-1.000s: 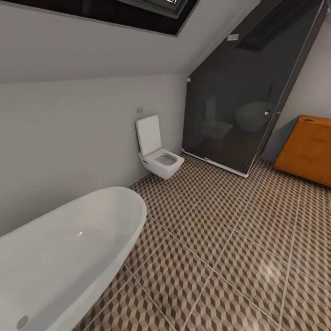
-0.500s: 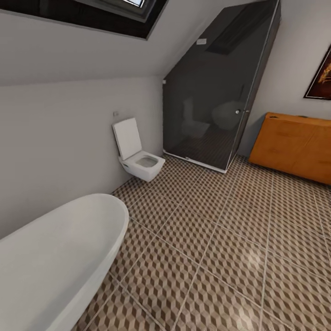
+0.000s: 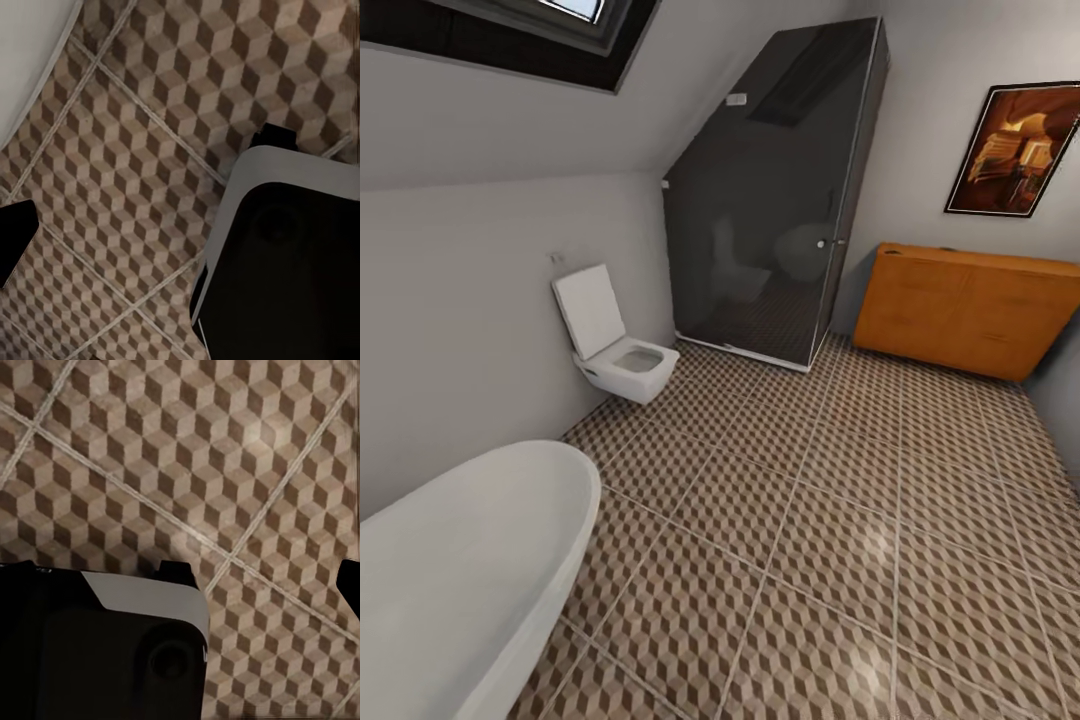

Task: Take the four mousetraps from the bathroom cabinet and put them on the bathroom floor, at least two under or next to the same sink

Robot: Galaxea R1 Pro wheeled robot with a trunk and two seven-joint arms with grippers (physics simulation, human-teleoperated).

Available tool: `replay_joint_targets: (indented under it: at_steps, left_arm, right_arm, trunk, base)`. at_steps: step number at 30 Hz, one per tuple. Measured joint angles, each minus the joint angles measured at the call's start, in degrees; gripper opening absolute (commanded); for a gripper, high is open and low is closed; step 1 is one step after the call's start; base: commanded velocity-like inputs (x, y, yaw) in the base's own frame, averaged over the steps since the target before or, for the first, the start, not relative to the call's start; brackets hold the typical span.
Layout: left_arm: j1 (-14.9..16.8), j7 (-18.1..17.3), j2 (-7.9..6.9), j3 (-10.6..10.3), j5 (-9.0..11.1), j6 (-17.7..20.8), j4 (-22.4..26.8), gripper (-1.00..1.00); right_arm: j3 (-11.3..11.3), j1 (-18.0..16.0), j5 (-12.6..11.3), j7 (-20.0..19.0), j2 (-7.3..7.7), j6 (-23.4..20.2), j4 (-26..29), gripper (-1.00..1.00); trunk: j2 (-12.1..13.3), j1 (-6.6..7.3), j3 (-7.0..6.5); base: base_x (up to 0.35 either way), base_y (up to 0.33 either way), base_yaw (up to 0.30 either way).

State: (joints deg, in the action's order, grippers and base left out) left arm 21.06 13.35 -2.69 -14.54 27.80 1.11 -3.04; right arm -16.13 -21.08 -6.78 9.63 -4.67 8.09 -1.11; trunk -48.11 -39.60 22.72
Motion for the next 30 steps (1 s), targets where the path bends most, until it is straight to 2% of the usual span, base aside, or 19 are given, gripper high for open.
replay_joint_targets:
  at_steps: [30]
  left_arm:
    - [0.0,-0.12,1.18,0.09,0.09,0.0,0.15,1.0]
  right_arm:
    - [0.0,0.03,0.0,-0.04,-0.04,0.0,0.0,1.0]
  trunk:
    - [0.0,0.0,-1.57]
  base:
    - [0.0,0.0,-0.286]
